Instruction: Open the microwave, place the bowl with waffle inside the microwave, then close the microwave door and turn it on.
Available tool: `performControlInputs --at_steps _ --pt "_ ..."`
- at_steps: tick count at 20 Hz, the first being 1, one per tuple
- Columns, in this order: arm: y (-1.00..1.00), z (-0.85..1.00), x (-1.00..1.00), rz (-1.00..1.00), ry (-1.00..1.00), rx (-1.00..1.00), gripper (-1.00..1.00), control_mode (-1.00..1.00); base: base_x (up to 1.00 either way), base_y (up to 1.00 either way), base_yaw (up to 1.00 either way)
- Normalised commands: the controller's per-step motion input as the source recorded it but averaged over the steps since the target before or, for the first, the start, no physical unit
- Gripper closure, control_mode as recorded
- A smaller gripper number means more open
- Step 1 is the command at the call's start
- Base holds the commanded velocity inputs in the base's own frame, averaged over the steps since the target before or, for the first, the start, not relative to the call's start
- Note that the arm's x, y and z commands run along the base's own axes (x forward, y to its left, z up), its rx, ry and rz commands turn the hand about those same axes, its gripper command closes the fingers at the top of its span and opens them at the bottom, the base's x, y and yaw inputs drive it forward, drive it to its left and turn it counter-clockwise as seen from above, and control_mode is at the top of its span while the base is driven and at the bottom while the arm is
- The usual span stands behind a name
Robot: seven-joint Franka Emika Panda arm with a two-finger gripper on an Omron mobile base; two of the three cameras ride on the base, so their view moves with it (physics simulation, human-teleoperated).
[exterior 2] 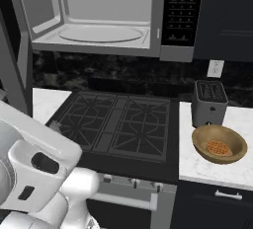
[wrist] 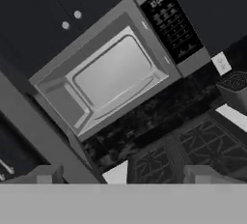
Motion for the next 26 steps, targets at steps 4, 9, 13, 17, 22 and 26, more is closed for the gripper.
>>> performControlInputs --at_steps 4,9,13,17,22,26 --pt "0.00 -0.60 0.82 -0.02 0.01 0.31 -1.00 -1.00 0.00 0.00 0.00" --pt "0.02 -0.66 1.00 -0.03 0.09 0.22 -1.00 -1.00 0.00 0.00 0.00" --pt "0.02 -0.62 1.00 -0.01 0.00 0.19 -1.00 -1.00 0.00 0.00 0.00" --pt "0.00 -0.29 0.92 0.02 -0.01 0.26 -1.00 -1.00 0.00 0.00 0.00" --pt "0.40 -0.16 0.79 0.20 0.00 0.22 -1.00 -1.00 0.00 0.00 0.00" --pt "0.61 0.00 0.46 0.29 0.00 0.13 -1.00 -1.00 0.00 0.00 0.00"
